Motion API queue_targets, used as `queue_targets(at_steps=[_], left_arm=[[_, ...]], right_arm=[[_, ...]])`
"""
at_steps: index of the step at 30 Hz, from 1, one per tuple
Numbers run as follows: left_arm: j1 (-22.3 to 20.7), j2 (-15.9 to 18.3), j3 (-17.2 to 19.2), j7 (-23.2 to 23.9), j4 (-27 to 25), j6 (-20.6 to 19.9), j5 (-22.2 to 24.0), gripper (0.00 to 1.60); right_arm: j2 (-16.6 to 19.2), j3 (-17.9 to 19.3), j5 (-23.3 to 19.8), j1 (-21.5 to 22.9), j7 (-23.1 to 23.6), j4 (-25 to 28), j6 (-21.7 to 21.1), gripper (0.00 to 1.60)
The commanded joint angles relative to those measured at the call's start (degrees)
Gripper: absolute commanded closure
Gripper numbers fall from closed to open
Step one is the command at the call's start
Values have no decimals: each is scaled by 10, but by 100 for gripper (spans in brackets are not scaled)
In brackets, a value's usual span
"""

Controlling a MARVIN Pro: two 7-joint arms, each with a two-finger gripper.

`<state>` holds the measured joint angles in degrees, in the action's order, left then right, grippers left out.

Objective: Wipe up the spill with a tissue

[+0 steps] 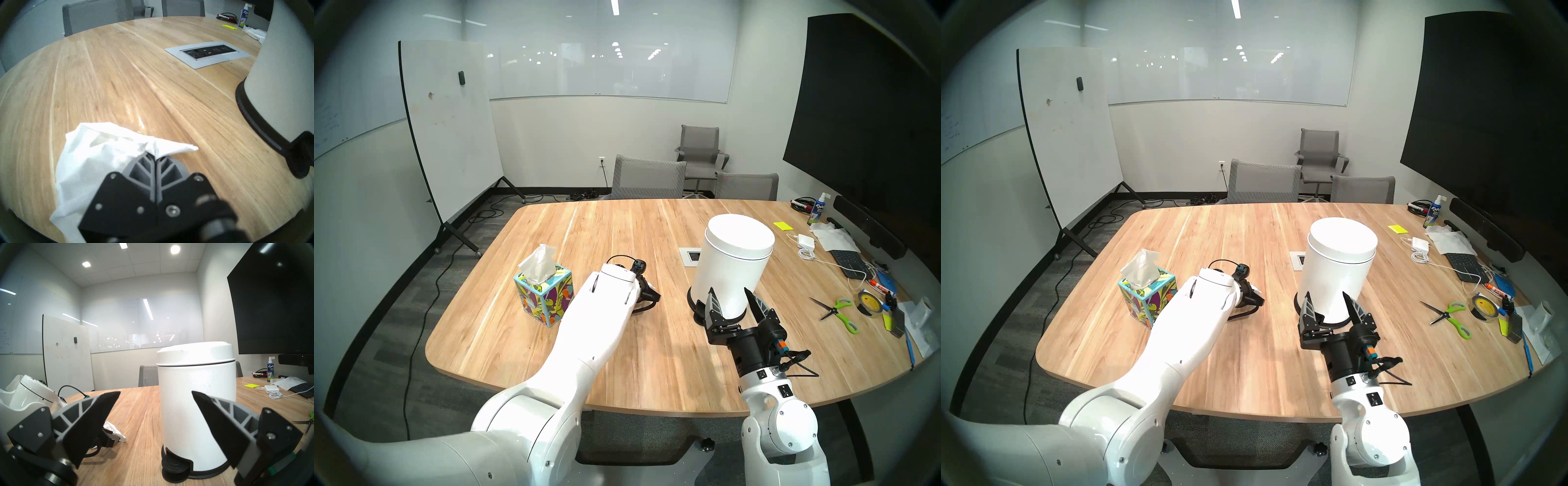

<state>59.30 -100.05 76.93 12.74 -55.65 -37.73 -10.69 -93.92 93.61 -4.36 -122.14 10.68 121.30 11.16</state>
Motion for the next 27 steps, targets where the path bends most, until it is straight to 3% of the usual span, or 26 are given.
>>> queue_targets(at_steps=[1, 13, 27], left_arm=[[-54, -6, 24, -8, 47, 15, 10, 160], [-128, -1, 57, -23, 167, 56, 27, 160], [-154, -7, 66, -46, 226, 84, 36, 160]], right_arm=[[1, 0, 0, 1, 1, 14, 2, 0], [1, 0, 0, 1, 1, 14, 2, 0], [2, 0, 0, 1, 1, 14, 2, 0]])
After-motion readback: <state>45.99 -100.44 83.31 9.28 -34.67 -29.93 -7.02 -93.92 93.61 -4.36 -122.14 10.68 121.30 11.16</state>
